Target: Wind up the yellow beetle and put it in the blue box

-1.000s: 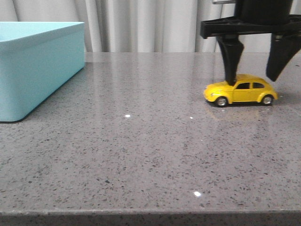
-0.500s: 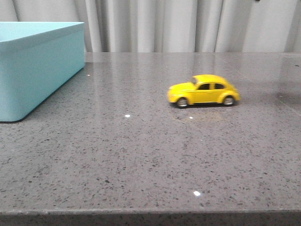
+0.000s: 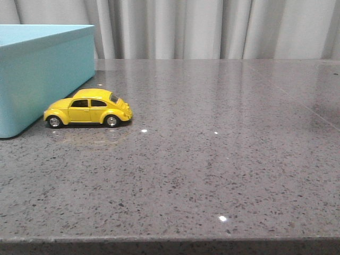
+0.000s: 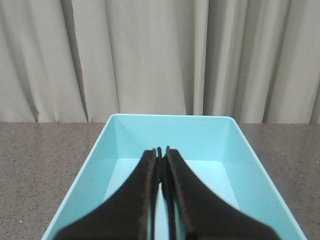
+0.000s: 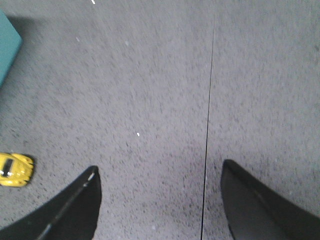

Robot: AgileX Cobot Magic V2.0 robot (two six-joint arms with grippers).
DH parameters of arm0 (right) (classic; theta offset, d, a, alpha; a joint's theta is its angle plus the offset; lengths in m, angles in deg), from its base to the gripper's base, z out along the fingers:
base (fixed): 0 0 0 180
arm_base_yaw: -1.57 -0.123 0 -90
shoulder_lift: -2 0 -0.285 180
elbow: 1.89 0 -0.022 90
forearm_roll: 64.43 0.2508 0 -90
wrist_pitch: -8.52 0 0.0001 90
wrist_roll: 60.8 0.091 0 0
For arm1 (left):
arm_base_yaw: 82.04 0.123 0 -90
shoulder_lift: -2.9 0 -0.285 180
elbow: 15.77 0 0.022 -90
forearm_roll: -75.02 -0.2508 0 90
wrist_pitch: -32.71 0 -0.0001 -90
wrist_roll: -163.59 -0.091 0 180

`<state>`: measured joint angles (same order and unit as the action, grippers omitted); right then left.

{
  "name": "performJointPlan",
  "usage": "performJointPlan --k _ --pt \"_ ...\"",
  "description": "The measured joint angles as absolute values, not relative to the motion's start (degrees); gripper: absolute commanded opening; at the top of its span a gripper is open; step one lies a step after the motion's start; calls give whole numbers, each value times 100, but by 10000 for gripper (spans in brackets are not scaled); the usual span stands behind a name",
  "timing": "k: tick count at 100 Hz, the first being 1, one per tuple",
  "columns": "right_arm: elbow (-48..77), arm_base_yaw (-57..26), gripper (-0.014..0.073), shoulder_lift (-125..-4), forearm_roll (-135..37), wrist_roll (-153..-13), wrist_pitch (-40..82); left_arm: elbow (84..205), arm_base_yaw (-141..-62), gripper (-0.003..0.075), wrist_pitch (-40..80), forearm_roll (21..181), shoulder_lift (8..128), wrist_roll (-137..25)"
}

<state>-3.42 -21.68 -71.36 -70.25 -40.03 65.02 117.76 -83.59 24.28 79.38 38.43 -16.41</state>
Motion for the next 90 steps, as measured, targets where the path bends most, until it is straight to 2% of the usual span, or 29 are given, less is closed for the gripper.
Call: performJointPlan --k 33,43,55,62,72,90 --pt "989 -2181 503 -5892 -7025 -4008 5506 13153 -9171 3 1332 7926 5139 -1994" --pt "1319 -2181 453 -5614 -7025 -4008 5366 13560 -9555 112 1023 7917 5637 -2385" --pt "1568 -2181 359 -5328 -7025 -4008 5329 14094 -10016 323 612 7913 6256 -3064" --pt "1626 -2181 328 -5193 -7025 -4017 5321 14434 -10245 415 345 7904 6649 -3343" --pt "1648 -2181 318 -5068 -7025 -4017 5294 14964 -10526 487 -40 7904 7203 -3568" --pt "1648 -2181 318 -4971 -7025 -4017 5275 15862 -11015 496 -1111 7904 8226 -4479"
